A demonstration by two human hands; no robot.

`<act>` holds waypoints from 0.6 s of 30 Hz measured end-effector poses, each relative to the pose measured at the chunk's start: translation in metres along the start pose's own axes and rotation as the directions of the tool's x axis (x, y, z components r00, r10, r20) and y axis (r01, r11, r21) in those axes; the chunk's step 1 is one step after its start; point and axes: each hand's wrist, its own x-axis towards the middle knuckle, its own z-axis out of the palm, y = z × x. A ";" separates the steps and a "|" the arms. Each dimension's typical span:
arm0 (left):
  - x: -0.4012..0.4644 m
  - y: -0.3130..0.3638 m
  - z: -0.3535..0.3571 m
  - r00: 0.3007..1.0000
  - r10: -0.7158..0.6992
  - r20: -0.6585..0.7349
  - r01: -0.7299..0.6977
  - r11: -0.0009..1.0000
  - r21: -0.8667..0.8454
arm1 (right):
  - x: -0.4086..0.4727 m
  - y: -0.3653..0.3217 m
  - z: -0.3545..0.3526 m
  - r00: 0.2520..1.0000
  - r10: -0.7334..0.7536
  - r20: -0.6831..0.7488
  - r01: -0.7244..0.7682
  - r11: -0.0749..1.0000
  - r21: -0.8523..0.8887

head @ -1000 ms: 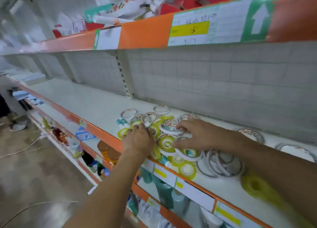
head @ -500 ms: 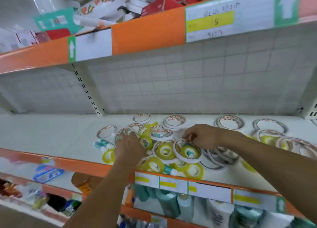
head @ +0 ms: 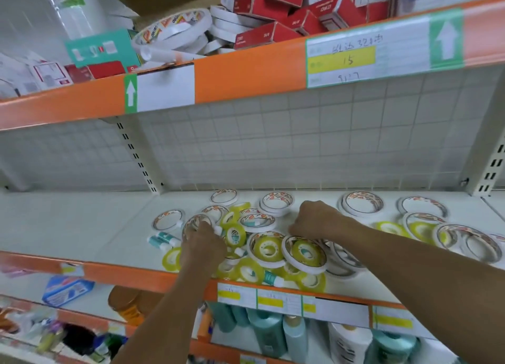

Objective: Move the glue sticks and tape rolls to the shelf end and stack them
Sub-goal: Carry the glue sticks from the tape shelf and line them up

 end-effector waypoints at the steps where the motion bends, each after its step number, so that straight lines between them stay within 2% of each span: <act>1: 0.001 0.000 -0.001 1.000 -0.002 0.010 0.002 1.000 -0.005 | 0.000 -0.003 -0.001 1.000 0.009 -0.013 -0.009 1.000 -0.021; 6: 0.005 0.004 -0.009 0.996 -0.050 0.071 0.054 0.997 -0.052 | 0.001 -0.016 -0.011 0.998 0.067 0.008 -0.067 0.997 -0.036; 14: 0.008 0.011 -0.012 0.984 -0.123 0.129 0.141 0.980 -0.143 | 0.017 -0.026 -0.013 0.980 0.118 0.157 -0.118 0.993 -0.010; 18: 0.011 0.013 -0.008 0.993 -0.058 0.098 0.072 0.987 -0.145 | 0.018 -0.033 -0.007 0.982 0.087 0.167 -0.072 0.993 -0.096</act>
